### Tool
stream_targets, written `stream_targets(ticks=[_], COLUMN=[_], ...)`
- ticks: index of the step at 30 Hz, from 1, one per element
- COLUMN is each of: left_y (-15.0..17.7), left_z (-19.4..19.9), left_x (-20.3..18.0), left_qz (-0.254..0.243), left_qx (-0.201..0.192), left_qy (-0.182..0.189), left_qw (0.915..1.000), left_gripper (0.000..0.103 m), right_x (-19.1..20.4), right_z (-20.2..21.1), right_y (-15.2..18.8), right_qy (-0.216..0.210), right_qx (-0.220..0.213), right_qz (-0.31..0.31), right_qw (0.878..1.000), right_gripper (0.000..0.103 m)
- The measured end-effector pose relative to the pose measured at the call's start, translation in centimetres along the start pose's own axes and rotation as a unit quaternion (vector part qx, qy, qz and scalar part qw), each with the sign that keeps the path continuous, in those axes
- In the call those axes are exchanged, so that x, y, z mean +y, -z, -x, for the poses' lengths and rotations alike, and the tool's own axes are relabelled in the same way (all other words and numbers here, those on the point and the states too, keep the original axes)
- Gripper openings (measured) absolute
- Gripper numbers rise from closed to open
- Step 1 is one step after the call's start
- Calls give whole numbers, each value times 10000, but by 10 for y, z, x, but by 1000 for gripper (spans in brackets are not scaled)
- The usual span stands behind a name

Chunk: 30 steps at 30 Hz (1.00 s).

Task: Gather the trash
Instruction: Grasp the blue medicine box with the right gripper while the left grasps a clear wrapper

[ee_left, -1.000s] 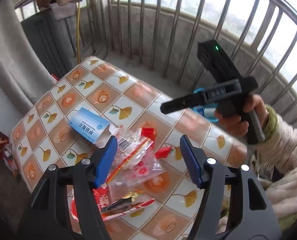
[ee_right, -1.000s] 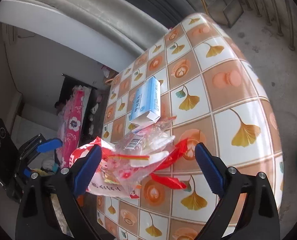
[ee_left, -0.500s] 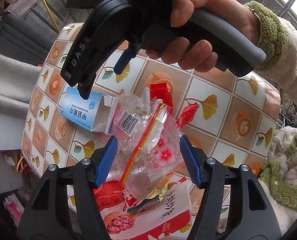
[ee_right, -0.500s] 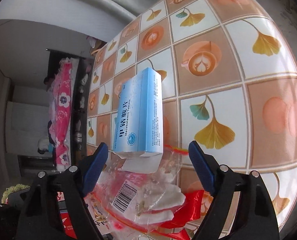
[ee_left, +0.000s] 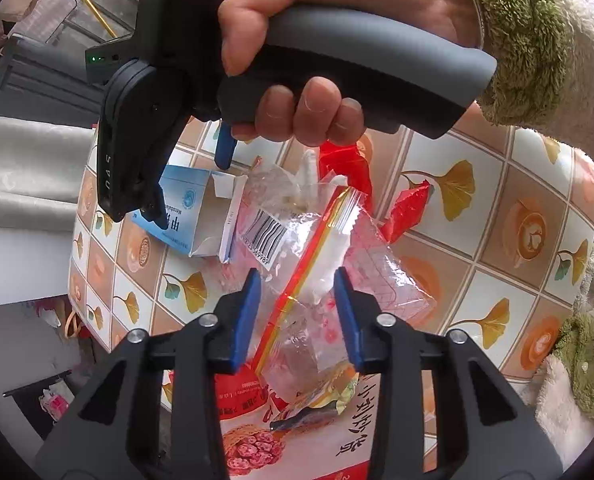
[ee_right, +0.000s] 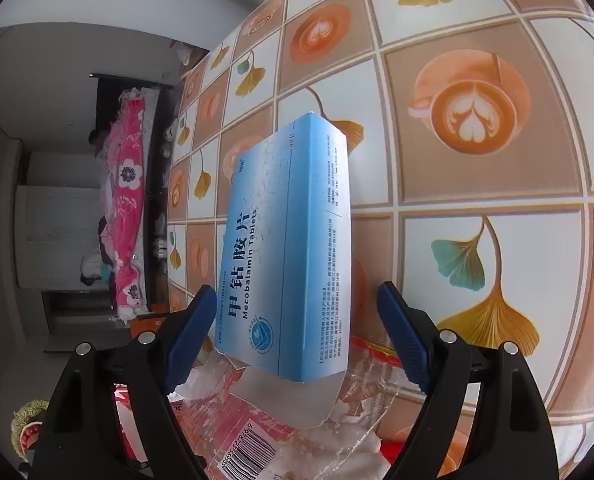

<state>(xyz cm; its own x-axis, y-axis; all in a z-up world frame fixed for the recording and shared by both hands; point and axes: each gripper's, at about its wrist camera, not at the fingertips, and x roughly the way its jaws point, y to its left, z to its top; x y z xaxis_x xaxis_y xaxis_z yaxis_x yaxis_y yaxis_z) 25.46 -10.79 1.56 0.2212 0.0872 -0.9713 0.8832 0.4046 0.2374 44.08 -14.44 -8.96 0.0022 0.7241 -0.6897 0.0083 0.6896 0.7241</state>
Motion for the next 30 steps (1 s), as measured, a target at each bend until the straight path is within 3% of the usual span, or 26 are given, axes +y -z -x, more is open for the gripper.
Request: stream_targets(ticks=[4,7,11,19,30], left_y=[1,2,2,5,11], left_z=[0,1,2,16,44], left_x=[4,6,5,10,20], left_qz=[88,199,245,410,656], left_qx=[-49,-103,-156,-485,-945], left_qy=[122,238,281,223,-144], left_qw=[9999,9995,9992,9977,9933], left_gripper=[25,14,3,0,0], right_x=[-4,-12,-18,-21,-30], right_z=[-6,-3,3,24,66], right_y=[3,6,10,15,21], right_qy=[-117,-214,-314,-621,-1215], right_qx=[97,54,-41,-318,-925], right_qz=[2,-73,-90,-111,-354], right_qw=[9999,9997,9995,9975,9876], right_gripper=[57,50,45,38,35])
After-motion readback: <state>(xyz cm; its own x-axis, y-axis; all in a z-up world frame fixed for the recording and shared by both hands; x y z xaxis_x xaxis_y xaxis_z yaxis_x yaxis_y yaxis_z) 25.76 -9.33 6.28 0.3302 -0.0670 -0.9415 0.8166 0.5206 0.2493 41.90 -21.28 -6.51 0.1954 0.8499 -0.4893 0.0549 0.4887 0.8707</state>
